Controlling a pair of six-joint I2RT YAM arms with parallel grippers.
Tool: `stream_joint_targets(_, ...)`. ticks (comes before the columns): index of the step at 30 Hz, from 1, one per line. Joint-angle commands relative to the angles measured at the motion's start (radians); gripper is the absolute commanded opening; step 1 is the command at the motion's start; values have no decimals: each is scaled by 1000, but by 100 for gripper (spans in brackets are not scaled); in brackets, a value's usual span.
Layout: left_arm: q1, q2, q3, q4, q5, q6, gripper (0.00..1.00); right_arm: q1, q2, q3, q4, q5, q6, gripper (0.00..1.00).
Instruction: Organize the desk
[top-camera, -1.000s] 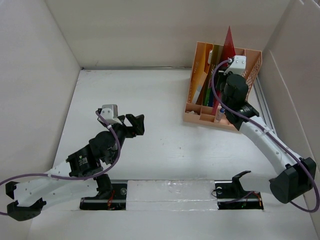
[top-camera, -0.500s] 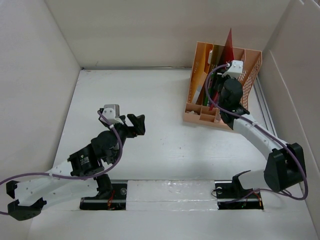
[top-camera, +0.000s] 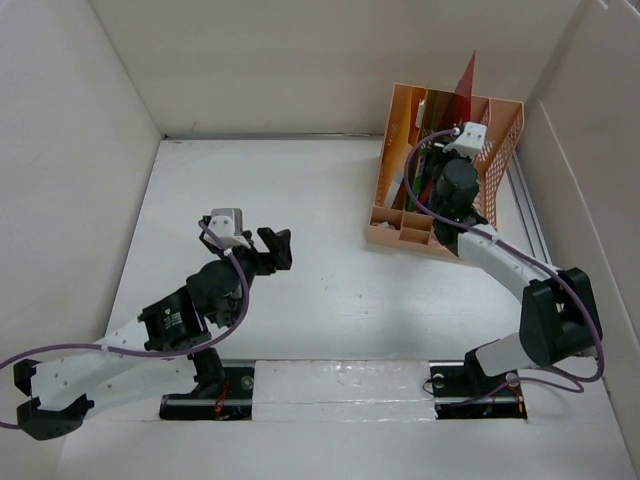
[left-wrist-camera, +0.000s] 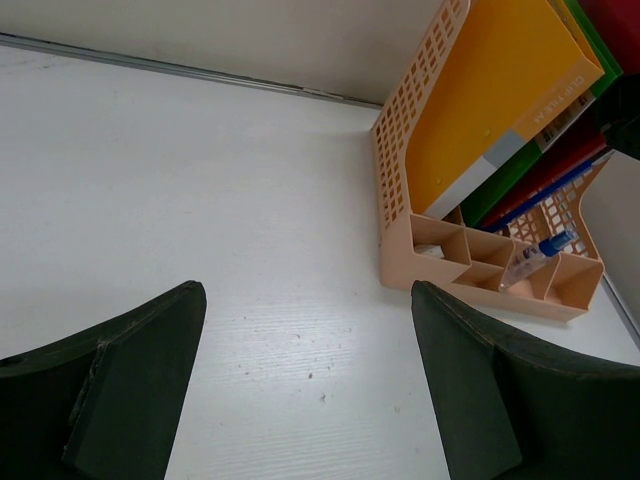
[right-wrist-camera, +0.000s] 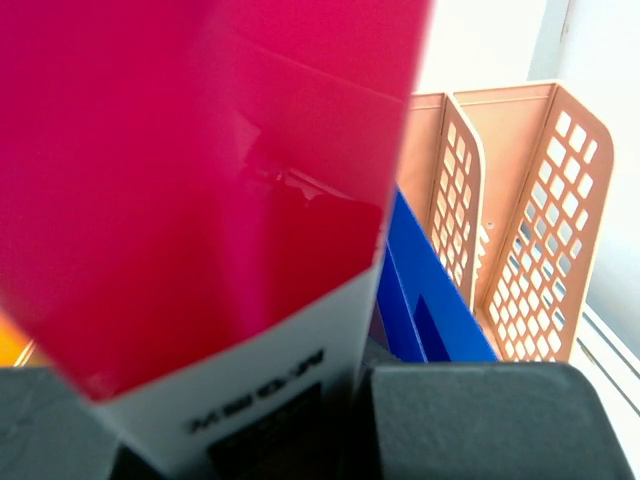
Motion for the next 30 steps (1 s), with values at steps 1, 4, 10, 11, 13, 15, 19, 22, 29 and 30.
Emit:
stream_joint_targets(1, 1, 4, -1, 32, -22, 12, 80, -7, 11, 12, 114, 15, 0, 0)
stream_joint_targets(4, 1, 1, -3, 32, -24, 14, 80, -7, 23, -20, 118, 10, 20, 0)
stream_joint_targets(10, 1, 14, -1, 36, -19, 15, 80, -7, 9, -62, 92, 1, 65, 0)
stream_joint_targets(11, 1, 17, -1, 36, -21, 15, 80, -7, 6, -69, 84, 3, 69, 0)
stream_joint_targets(13, 1, 18, -1, 36, -21, 14, 80, -7, -1, -74, 70, 9, 77, 0)
stream_joint_targets(15, 1, 17, 0, 36, -12, 11, 80, -7, -14, -85, 55, 16, 94, 0)
stream_joint_targets(19, 1, 17, -3, 37, -19, 12, 80, -7, -47, -112, 38, -13, 140, 13)
stream_joint_targets(22, 1, 20, 0, 33, -9, 12, 81, -7, -70, -106, -11, -45, 175, 39)
stream_joint_targets(29, 1, 32, 8, 26, -1, 9, 81, 2, -139, -105, -60, -92, 234, 53)
stream_joint_targets(30, 1, 32, 6, 28, -4, 9, 81, 2, -145, -102, -68, -85, 243, 53)
